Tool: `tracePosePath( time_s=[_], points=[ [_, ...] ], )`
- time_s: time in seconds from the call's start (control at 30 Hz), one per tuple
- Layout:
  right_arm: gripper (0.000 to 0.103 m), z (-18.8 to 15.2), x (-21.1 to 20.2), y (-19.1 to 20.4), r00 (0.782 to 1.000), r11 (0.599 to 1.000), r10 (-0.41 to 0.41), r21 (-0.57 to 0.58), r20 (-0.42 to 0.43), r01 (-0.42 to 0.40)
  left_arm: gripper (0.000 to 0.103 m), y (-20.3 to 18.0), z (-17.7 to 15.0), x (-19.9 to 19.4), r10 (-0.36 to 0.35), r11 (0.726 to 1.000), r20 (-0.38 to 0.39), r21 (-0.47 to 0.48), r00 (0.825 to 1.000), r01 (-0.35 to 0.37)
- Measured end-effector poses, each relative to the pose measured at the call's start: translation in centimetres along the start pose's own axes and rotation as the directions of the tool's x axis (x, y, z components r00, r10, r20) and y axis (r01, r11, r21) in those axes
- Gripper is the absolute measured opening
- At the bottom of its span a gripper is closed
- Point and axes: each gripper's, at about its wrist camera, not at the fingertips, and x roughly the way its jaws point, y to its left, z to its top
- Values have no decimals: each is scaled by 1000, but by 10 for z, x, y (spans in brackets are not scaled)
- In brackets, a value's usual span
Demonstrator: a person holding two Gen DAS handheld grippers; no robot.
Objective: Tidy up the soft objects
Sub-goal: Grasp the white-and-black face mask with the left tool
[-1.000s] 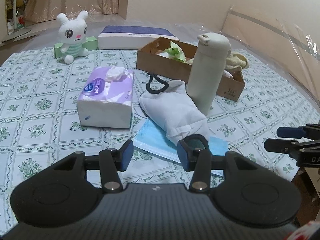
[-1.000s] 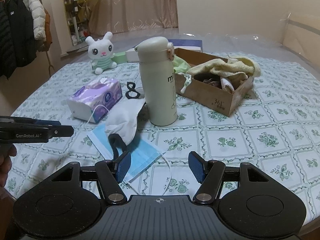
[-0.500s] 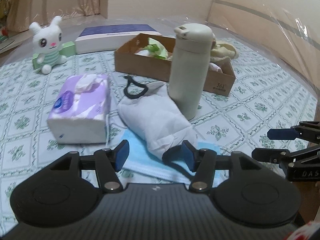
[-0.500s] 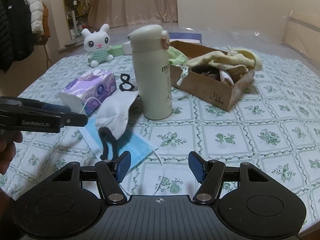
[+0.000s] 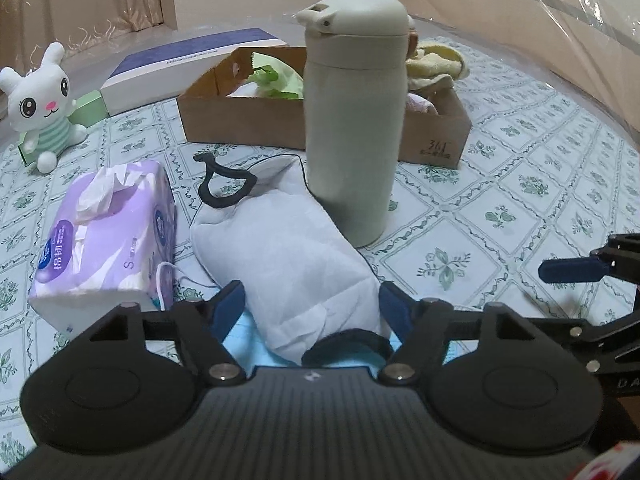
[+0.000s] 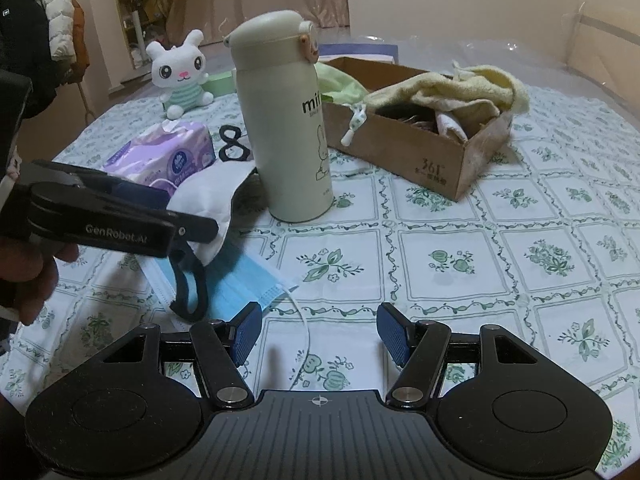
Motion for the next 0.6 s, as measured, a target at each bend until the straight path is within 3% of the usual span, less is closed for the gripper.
tracePosePath(
  time_s=[0.23,0.6],
  points=[
    [64,3,10,8,1000,1000,20,-11,-5,-20,23,25,0,-3,11,999,-2,-33,1000,-11],
    [64,11,17,31,998,996,60,-70,-1,-60,12,59,5,-33,18,997,78,-79,997,-12]
  ],
)
